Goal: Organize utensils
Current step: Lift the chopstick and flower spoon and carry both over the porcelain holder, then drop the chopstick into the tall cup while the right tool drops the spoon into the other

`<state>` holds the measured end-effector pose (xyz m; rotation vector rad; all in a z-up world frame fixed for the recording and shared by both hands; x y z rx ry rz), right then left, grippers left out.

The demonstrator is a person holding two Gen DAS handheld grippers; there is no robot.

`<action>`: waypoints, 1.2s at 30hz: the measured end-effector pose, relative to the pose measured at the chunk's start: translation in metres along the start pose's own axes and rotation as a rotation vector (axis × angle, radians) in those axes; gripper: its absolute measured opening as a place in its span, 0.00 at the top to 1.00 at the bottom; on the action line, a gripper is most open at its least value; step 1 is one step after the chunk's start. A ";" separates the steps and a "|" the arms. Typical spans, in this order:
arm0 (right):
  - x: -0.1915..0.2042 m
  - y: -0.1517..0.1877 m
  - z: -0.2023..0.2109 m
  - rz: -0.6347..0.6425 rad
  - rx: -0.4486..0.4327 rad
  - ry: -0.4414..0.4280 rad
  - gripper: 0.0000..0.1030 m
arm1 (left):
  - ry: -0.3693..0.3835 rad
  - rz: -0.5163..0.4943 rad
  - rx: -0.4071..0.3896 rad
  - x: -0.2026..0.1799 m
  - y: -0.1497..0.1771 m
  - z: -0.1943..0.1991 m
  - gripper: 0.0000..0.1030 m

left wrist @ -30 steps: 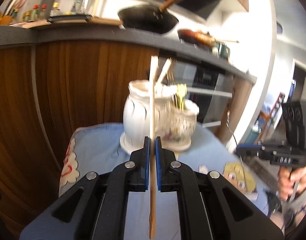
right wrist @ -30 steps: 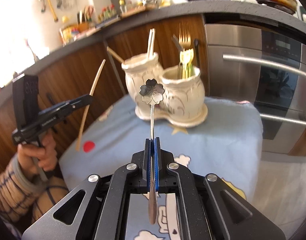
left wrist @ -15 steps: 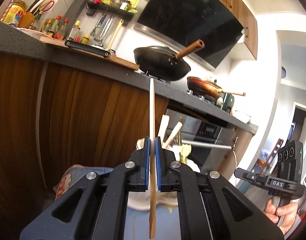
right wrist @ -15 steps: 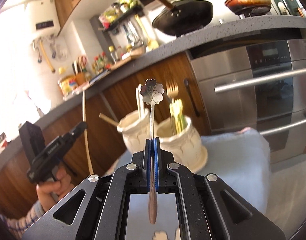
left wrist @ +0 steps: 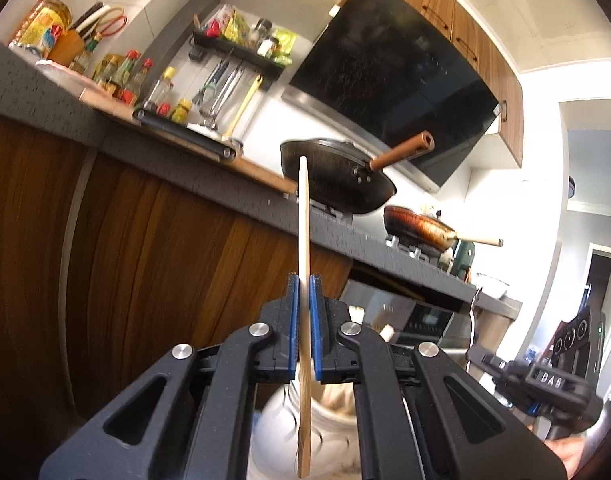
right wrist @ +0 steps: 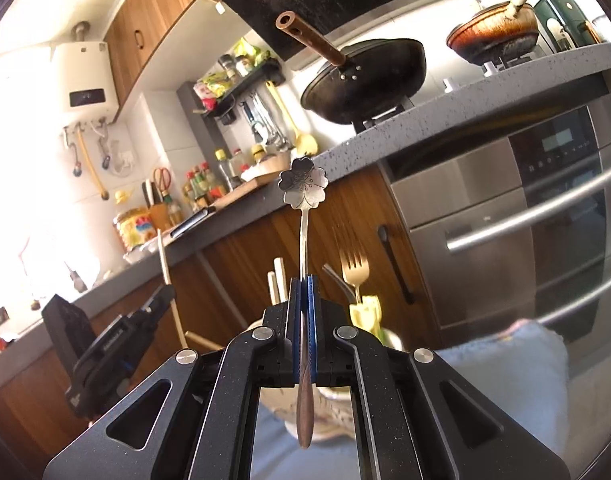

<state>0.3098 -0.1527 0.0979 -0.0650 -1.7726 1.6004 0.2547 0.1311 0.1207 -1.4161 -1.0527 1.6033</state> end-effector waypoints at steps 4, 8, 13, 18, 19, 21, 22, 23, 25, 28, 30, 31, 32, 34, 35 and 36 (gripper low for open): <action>-0.004 0.003 -0.015 0.022 0.003 0.015 0.96 | 0.019 0.015 -0.043 -0.003 -0.011 -0.013 0.95; -0.004 -0.001 -0.023 0.057 0.002 0.014 0.96 | 0.032 0.019 -0.079 -0.009 -0.016 -0.021 0.95; -0.003 -0.008 -0.023 0.082 -0.028 0.017 0.96 | 0.021 0.012 -0.121 -0.016 -0.019 -0.029 0.95; -0.007 -0.008 -0.027 0.092 -0.046 0.034 0.96 | 0.020 -0.004 -0.124 -0.023 -0.010 -0.039 0.95; -0.008 -0.007 -0.028 0.097 -0.049 0.042 0.96 | 0.019 -0.008 -0.119 -0.024 -0.007 -0.041 0.95; -0.010 -0.005 -0.029 0.106 -0.051 0.055 0.96 | 0.014 -0.014 -0.108 -0.024 0.000 -0.044 0.95; -0.011 -0.004 -0.030 0.110 -0.056 0.063 0.96 | 0.011 -0.015 -0.104 -0.024 0.002 -0.045 0.95; -0.012 -0.004 -0.030 0.108 -0.059 0.065 0.96 | 0.012 -0.012 -0.097 -0.023 0.005 -0.046 0.95; -0.013 -0.004 -0.028 0.107 -0.069 0.068 0.96 | 0.019 -0.005 -0.082 -0.023 0.009 -0.047 0.95; -0.013 -0.006 -0.027 0.116 -0.083 0.080 0.96 | 0.022 -0.012 -0.062 -0.023 0.015 -0.049 0.95; -0.014 -0.005 -0.027 0.134 -0.083 0.102 0.96 | 0.022 -0.018 -0.045 -0.023 0.021 -0.051 0.95; -0.014 -0.004 -0.028 0.141 -0.081 0.113 0.96 | 0.025 -0.022 -0.035 -0.023 0.025 -0.051 0.95; -0.016 -0.002 -0.030 0.149 -0.073 0.126 0.96 | 0.025 -0.027 -0.028 -0.024 0.027 -0.052 0.95; -0.018 0.003 -0.033 0.161 -0.056 0.140 0.96 | 0.028 -0.036 -0.015 -0.025 0.031 -0.052 0.95; -0.018 0.006 -0.035 0.172 -0.043 0.148 0.96 | 0.029 -0.044 -0.009 -0.026 0.033 -0.052 0.95; -0.018 0.008 -0.036 0.184 -0.035 0.155 0.96 | 0.030 -0.049 -0.005 -0.027 0.034 -0.052 0.95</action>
Point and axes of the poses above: each gripper's, at about its wrist camera, not at the fingertips, and z roughly against the way its jaws point, x to its left, y to its underside, the point moved 5 cm from there along -z, roughly the way its jaws point, and after that the axes turned 13 degrees about -y, right-handed, at the moved point
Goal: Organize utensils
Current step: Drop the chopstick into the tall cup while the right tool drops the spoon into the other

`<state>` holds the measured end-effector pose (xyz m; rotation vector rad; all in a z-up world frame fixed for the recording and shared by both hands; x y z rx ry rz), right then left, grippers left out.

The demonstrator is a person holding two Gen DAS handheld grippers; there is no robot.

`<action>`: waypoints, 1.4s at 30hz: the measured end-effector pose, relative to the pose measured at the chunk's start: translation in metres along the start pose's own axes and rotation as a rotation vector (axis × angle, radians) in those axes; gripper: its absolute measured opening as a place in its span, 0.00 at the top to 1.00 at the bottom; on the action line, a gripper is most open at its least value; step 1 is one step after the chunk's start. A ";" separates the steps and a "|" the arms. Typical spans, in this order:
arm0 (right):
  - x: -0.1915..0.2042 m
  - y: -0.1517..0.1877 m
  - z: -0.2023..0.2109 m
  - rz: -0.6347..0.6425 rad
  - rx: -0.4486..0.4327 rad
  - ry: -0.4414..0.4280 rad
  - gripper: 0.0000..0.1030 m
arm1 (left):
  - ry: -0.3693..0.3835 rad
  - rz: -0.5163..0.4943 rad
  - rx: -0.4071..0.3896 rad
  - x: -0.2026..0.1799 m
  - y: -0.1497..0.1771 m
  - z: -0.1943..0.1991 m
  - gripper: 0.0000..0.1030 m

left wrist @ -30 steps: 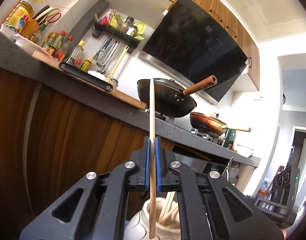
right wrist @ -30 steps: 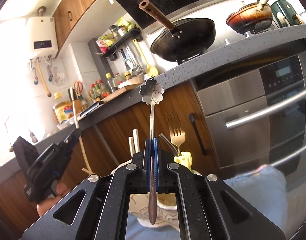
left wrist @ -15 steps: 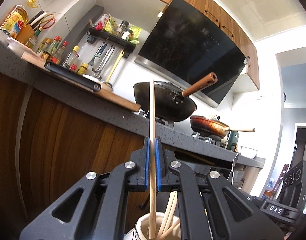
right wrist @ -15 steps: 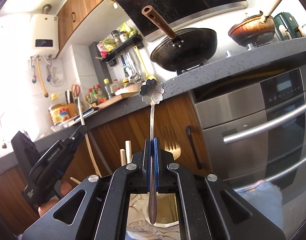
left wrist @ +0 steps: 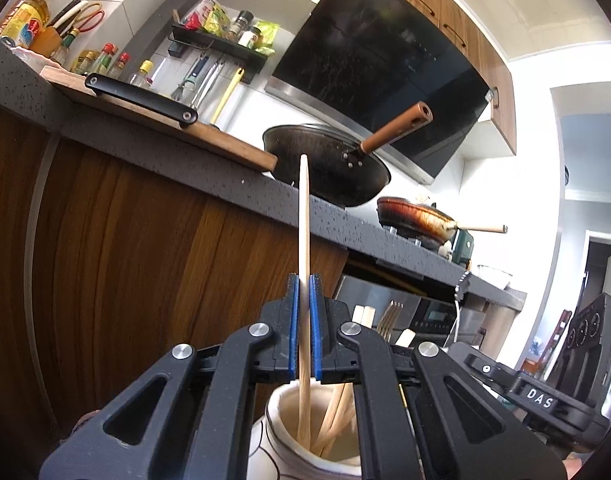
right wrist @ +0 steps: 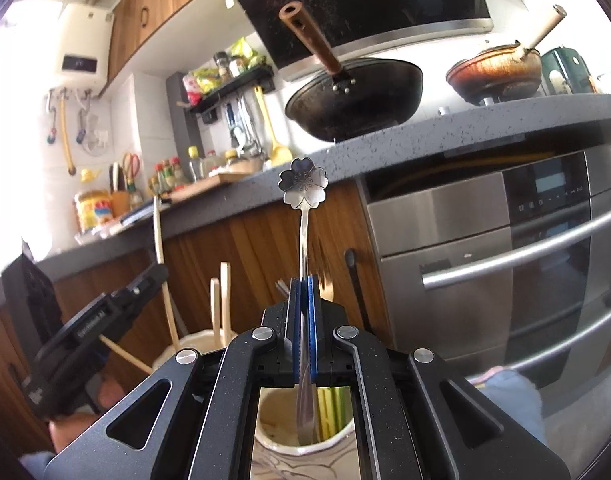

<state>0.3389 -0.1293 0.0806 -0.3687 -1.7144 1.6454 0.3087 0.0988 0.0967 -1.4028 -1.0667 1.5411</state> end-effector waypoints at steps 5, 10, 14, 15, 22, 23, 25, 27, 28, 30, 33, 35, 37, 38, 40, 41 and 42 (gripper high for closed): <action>0.004 0.012 -0.005 0.048 0.053 0.017 0.96 | 0.006 -0.014 0.030 0.000 0.004 0.001 0.95; 0.009 0.028 -0.011 0.088 0.116 0.035 0.96 | 0.004 -0.013 0.046 0.002 0.004 0.001 0.95; 0.010 0.038 -0.016 0.093 0.156 0.046 0.96 | 0.001 -0.005 0.052 0.003 0.004 0.000 0.95; 0.010 0.039 -0.018 0.094 0.165 0.050 0.96 | 0.002 -0.002 0.052 0.004 0.003 0.001 0.95; 0.009 0.050 -0.026 0.093 0.219 0.070 0.96 | 0.008 -0.002 0.035 0.003 -0.003 0.008 0.85; 0.008 0.051 -0.027 0.091 0.227 0.069 0.96 | 0.006 -0.003 0.030 0.002 -0.004 0.010 0.80; 0.008 0.053 -0.027 0.095 0.233 0.073 0.96 | 0.002 -0.007 0.023 0.001 -0.005 0.013 0.74; 0.008 0.053 -0.027 0.096 0.236 0.074 0.96 | -0.005 -0.012 0.015 0.000 -0.007 0.016 0.67; 0.008 0.053 -0.027 0.095 0.236 0.073 0.96 | -0.004 -0.016 0.015 0.000 -0.007 0.017 0.66; 0.009 0.054 -0.027 0.098 0.237 0.072 0.96 | -0.006 -0.023 0.011 -0.001 -0.009 0.020 0.57; 0.010 0.054 -0.026 0.099 0.238 0.066 0.93 | -0.009 -0.037 -0.006 -0.004 -0.011 0.028 0.47; 0.010 0.054 -0.023 0.099 0.233 0.064 0.91 | -0.012 -0.045 -0.012 -0.005 -0.013 0.033 0.45; 0.011 0.052 -0.019 0.099 0.223 0.063 0.91 | -0.016 -0.045 -0.014 -0.005 -0.014 0.037 0.42; 0.012 0.051 -0.017 0.099 0.215 0.062 0.90 | -0.020 -0.047 -0.016 -0.006 -0.014 0.041 0.41; 0.013 0.049 -0.010 0.100 0.196 0.061 0.85 | -0.027 -0.059 -0.018 -0.007 -0.014 0.045 0.37; 0.014 0.048 -0.007 0.102 0.187 0.063 0.83 | -0.033 -0.069 -0.016 -0.008 -0.012 0.049 0.33; 0.014 0.047 -0.005 0.104 0.183 0.066 0.83 | -0.035 -0.073 -0.016 -0.009 -0.011 0.051 0.31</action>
Point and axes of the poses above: each gripper's, at about its wrist camera, not at the fingertips, and z roughly against the way its jaws point, x to its left, y to its underside, the point moved 5 cm from there along -z, roughly the way its jaws point, and after that the axes turned 13 degrees about -y, right-handed, at the moved point
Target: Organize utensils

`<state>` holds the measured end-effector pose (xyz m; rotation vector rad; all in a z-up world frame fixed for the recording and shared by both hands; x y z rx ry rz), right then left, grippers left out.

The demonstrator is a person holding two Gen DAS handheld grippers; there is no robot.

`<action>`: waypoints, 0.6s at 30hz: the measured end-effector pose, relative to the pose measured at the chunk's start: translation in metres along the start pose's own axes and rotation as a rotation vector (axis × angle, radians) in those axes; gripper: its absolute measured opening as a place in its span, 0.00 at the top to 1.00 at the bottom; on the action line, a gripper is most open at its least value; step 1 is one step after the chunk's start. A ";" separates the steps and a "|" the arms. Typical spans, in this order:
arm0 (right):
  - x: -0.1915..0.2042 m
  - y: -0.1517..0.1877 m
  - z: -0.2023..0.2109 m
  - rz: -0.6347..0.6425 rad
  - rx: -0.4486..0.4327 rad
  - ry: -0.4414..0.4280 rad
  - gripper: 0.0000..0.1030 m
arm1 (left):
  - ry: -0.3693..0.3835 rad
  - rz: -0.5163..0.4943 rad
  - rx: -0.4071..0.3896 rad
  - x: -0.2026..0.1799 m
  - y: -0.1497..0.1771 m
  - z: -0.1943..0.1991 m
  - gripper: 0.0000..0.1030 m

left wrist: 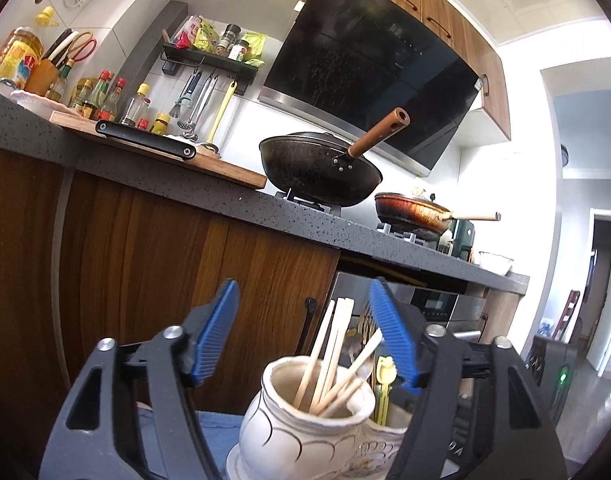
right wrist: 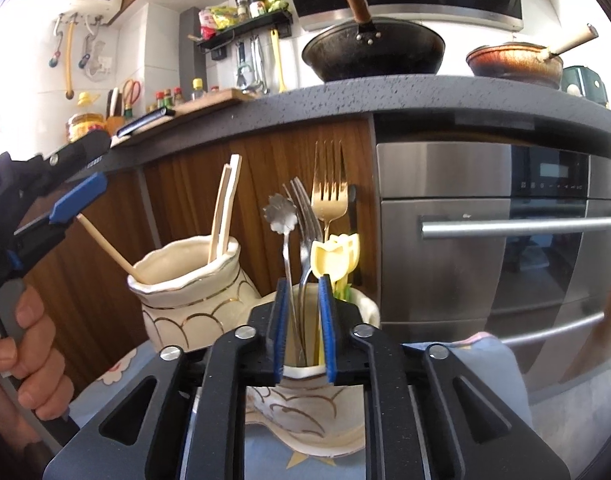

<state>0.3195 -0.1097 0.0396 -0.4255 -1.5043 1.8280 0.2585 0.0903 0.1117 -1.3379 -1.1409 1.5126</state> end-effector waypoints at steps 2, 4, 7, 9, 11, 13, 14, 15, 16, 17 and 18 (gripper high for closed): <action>0.000 0.000 0.006 0.005 -0.006 0.012 0.74 | -0.001 -0.013 0.006 -0.001 0.003 0.005 0.28; -0.001 0.000 0.013 0.007 -0.026 0.029 0.65 | -0.014 -0.040 0.007 -0.003 0.009 0.013 0.26; -0.005 0.000 0.021 0.003 -0.035 0.045 0.64 | -0.032 -0.072 0.013 -0.003 0.017 0.023 0.20; -0.008 0.001 0.028 -0.005 -0.047 0.059 0.53 | -0.041 -0.084 0.019 -0.002 0.022 0.027 0.15; -0.010 0.001 0.035 -0.012 -0.058 0.065 0.50 | -0.050 -0.097 0.030 -0.001 0.029 0.030 0.12; -0.011 0.004 0.041 -0.022 -0.058 0.068 0.48 | -0.065 -0.112 0.038 0.000 0.035 0.032 0.08; -0.011 0.005 0.042 -0.023 -0.058 0.069 0.38 | -0.071 -0.117 0.041 0.000 0.037 0.032 0.06; -0.011 0.006 0.045 -0.020 -0.060 0.071 0.32 | -0.077 -0.120 0.043 0.000 0.039 0.033 0.05; -0.010 0.007 0.046 -0.013 -0.065 0.070 0.26 | -0.084 -0.124 0.046 0.000 0.042 0.034 0.05; -0.008 0.009 0.049 0.001 -0.073 0.073 0.24 | -0.089 -0.130 0.049 -0.001 0.045 0.035 0.05; -0.006 0.010 0.050 0.014 -0.072 0.080 0.23 | -0.093 -0.136 0.052 -0.001 0.045 0.036 0.05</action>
Point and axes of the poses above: each gripper's, at about its wrist camera, not at the fingertips, and z roughly against the way its jaws point, x to its left, y to its underside, the point moved 5 cm from there along -z, roughly the way its jaws point, and after that the axes turned 13 degrees about -y, right-handed, at the moved point
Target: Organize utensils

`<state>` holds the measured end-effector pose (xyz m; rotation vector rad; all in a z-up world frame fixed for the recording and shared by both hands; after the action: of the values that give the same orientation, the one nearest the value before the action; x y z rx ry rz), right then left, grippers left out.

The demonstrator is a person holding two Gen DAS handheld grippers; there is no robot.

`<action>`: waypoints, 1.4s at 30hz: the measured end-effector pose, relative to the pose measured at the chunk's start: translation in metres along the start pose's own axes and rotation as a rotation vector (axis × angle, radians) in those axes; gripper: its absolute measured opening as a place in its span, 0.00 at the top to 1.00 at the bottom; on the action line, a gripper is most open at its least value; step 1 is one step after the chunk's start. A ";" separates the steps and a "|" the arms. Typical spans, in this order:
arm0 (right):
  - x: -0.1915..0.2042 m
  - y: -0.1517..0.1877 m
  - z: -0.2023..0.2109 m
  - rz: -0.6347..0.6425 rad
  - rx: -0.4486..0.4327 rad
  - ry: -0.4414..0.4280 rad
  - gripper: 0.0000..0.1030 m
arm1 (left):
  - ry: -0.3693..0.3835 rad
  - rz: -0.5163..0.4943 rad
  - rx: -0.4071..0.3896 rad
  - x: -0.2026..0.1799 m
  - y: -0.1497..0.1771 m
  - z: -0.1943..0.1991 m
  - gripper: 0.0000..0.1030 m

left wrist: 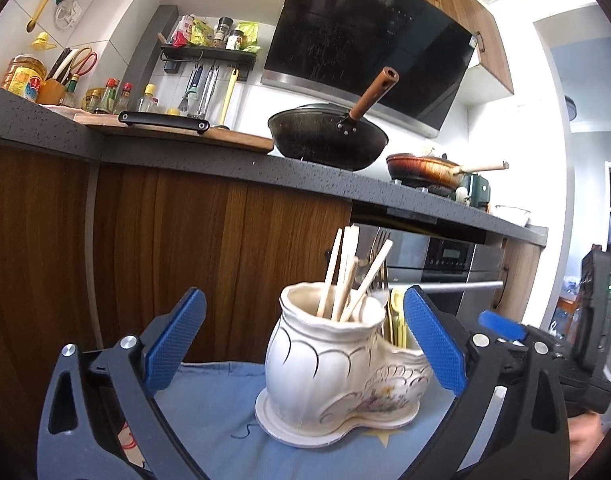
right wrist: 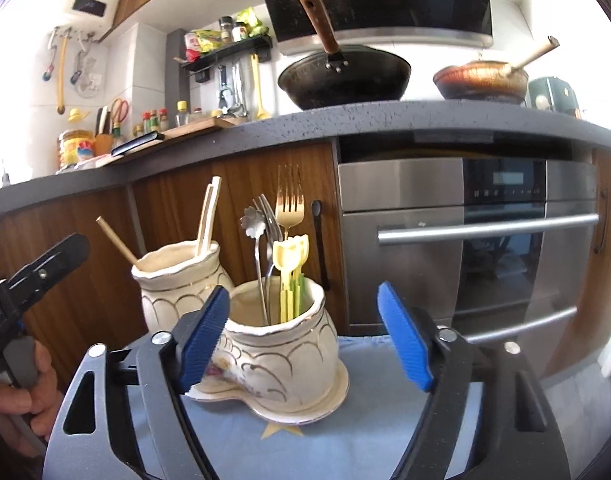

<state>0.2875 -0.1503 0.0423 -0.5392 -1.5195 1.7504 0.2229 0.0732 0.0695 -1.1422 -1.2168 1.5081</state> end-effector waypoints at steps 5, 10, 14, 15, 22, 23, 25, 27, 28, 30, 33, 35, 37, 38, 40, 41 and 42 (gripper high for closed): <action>0.006 0.005 0.008 0.016 -0.009 0.009 0.15 | -0.013 -0.029 0.014 -0.005 0.008 0.009 0.05; 0.009 0.011 0.019 0.025 -0.019 0.014 0.12 | -0.023 -0.060 0.018 -0.010 0.015 0.017 0.05; 0.009 0.017 0.024 0.022 -0.011 0.018 0.10 | -0.031 -0.080 0.019 -0.014 0.020 0.023 0.05; 0.009 0.018 0.025 0.024 -0.011 0.019 0.09 | -0.032 -0.088 0.019 -0.016 0.021 0.024 0.05; 0.009 0.022 0.027 0.030 -0.008 0.012 0.07 | -0.052 -0.179 0.032 -0.027 0.034 0.024 0.05; 0.009 0.022 0.027 0.027 -0.008 0.013 0.07 | -0.053 -0.182 0.036 -0.028 0.035 0.023 0.05; 0.008 0.023 0.027 0.024 -0.008 0.013 0.07 | -0.058 -0.179 0.046 -0.026 0.036 0.021 0.05; 0.009 0.022 0.027 0.031 -0.008 0.011 0.07 | -0.063 -0.173 0.058 -0.025 0.036 0.019 0.05; 0.009 0.023 0.027 0.033 -0.007 0.010 0.07 | -0.068 -0.170 0.066 -0.024 0.036 0.018 0.05; 0.011 0.023 0.027 0.041 -0.005 0.007 0.07 | -0.072 -0.167 0.071 -0.022 0.037 0.017 0.05; 0.012 0.023 0.026 0.049 -0.001 0.002 0.07 | -0.075 -0.170 0.071 -0.023 0.038 0.016 0.05; 0.012 0.023 0.026 0.052 -0.003 0.001 0.07 | -0.072 -0.170 0.072 -0.023 0.038 0.017 0.05; 0.013 0.023 0.026 0.052 -0.004 -0.001 0.07 | -0.071 -0.175 0.071 -0.023 0.037 0.017 0.05; 0.013 0.023 0.026 0.052 -0.005 -0.002 0.07 | -0.070 -0.177 0.070 -0.024 0.036 0.017 0.05; 0.013 0.023 0.026 0.053 -0.005 -0.002 0.07 | -0.065 -0.180 0.067 -0.024 0.036 0.017 0.05; 0.014 0.023 0.026 0.055 -0.004 -0.005 0.07 | -0.064 -0.181 0.066 -0.025 0.036 0.017 0.05; 0.015 0.023 0.026 0.057 -0.003 -0.006 0.07 | -0.063 -0.182 0.067 -0.026 0.037 0.017 0.05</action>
<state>0.2532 -0.1570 0.0283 -0.5845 -1.5250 1.7939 0.2087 0.0394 0.0383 -0.9205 -1.2679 1.4452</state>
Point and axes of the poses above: each gripper's, at about its wrist camera, not at the fingertips, and z roughly against the way its jaws point, x to its left, y to its underside, the point moved 5 cm from there along -z, roughly the way its jaws point, and after that the axes turned 13 degrees about -y, right-handed, at the moved point
